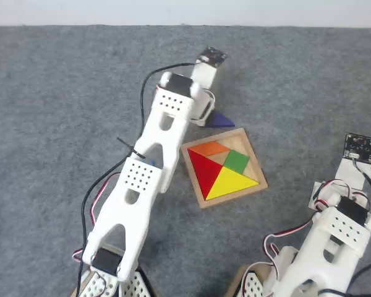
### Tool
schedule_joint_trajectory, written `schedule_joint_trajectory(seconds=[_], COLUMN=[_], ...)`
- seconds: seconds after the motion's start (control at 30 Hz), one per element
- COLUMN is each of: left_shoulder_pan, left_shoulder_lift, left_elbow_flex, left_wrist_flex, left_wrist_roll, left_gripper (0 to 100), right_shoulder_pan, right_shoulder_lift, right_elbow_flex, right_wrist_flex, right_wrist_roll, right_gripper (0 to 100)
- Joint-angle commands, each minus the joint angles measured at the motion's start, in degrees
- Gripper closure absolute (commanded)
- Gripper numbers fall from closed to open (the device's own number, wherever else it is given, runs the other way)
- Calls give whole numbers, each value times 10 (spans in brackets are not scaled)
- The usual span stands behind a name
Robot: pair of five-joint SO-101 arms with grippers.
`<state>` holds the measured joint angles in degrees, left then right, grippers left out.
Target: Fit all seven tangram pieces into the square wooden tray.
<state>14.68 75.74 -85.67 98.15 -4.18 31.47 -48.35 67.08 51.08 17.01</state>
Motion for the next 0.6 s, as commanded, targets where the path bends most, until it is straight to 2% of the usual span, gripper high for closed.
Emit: schedule_joint_trajectory(seconds=[0.0,0.23,0.4,0.57], left_shoulder_pan=[-11,18,42,53], left_shoulder_lift=[-24,-48,-14,36], left_elbow_flex=[-20,-79,-88,-88], left_wrist_flex=[27,20,-55,-96], left_wrist_roll=[-18,-3,62,87], left_gripper=[815,778,778,779], right_shoulder_pan=[-7,-7,-15,-18], right_shoulder_lift=[-22,-22,-22,-22], right_elbow_flex=[-3,-3,-3,-2], right_wrist_flex=[-9,-9,-7,-6], right_wrist_roll=[-4,-4,-4,-4], right_gripper=[985,985,985,985])
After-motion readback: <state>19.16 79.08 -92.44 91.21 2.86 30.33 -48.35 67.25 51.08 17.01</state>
